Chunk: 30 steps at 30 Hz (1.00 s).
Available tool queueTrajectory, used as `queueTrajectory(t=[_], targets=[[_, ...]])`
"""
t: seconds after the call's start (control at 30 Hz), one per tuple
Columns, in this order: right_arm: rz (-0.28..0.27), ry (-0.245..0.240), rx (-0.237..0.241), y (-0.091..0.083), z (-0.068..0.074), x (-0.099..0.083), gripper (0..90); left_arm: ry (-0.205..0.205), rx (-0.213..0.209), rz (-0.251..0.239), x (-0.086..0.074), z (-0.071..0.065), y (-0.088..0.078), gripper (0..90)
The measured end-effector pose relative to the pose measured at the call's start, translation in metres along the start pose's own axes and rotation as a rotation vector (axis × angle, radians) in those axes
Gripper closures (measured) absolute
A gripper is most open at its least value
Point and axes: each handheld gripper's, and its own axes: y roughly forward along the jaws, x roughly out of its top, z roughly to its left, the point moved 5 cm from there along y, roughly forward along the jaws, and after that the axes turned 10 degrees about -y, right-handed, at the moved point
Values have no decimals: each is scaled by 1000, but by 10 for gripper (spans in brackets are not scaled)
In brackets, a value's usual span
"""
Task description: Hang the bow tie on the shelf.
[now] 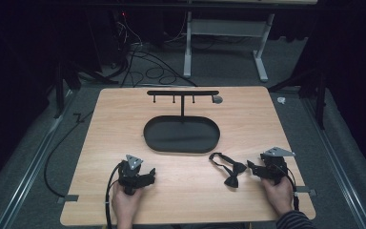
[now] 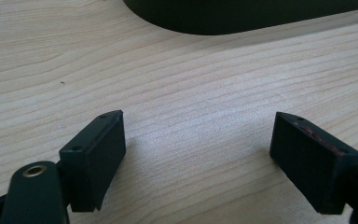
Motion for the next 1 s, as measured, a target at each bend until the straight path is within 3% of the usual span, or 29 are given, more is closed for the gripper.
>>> queueTrajectory(t=[1.0], targets=[[4, 21, -13, -1, 2, 0, 376, 1, 0, 0, 0, 0, 0, 185]])
